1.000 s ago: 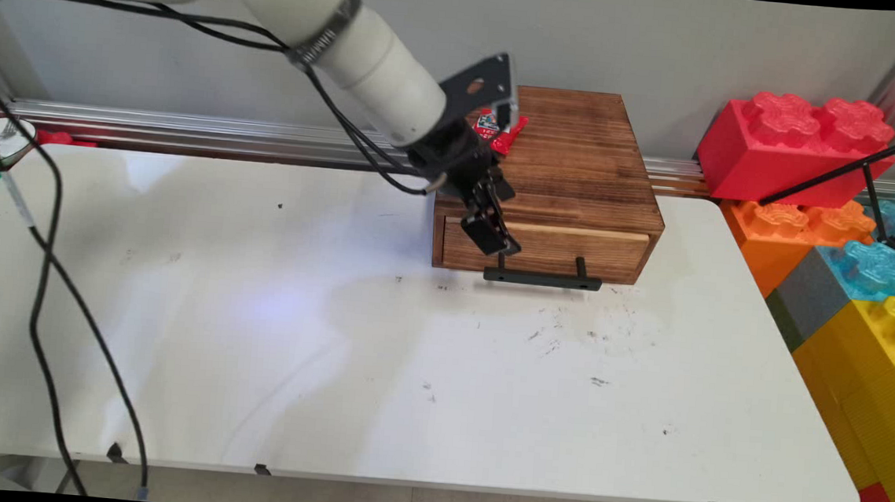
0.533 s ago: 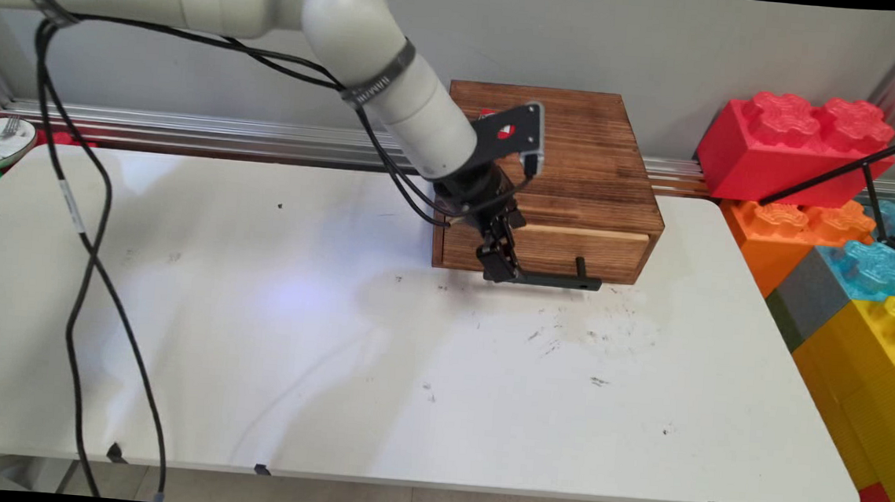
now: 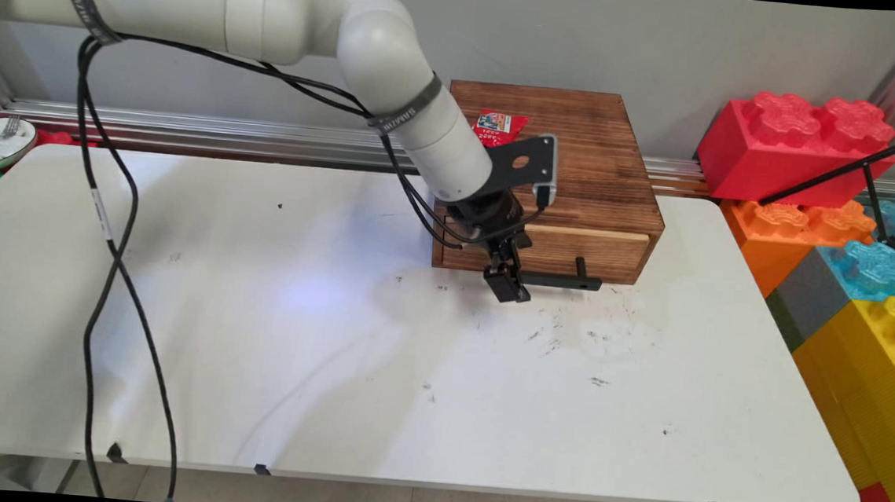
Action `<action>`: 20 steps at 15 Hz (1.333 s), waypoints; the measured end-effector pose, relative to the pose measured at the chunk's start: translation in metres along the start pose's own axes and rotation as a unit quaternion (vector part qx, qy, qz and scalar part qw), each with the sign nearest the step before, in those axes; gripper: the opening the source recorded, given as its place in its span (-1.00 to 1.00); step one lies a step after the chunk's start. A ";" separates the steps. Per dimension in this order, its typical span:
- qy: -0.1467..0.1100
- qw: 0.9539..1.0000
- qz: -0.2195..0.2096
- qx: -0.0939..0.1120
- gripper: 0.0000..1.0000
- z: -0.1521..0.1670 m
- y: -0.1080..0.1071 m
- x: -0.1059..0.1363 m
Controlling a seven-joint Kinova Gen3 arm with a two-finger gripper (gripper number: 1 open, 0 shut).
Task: Open the drawer
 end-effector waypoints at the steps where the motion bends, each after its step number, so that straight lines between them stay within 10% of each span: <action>1: -0.001 1.000 0.001 -0.001 1.00 0.004 0.000 0.001; 20: -0.006 1.000 -0.011 -0.013 1.00 0.056 0.005 0.003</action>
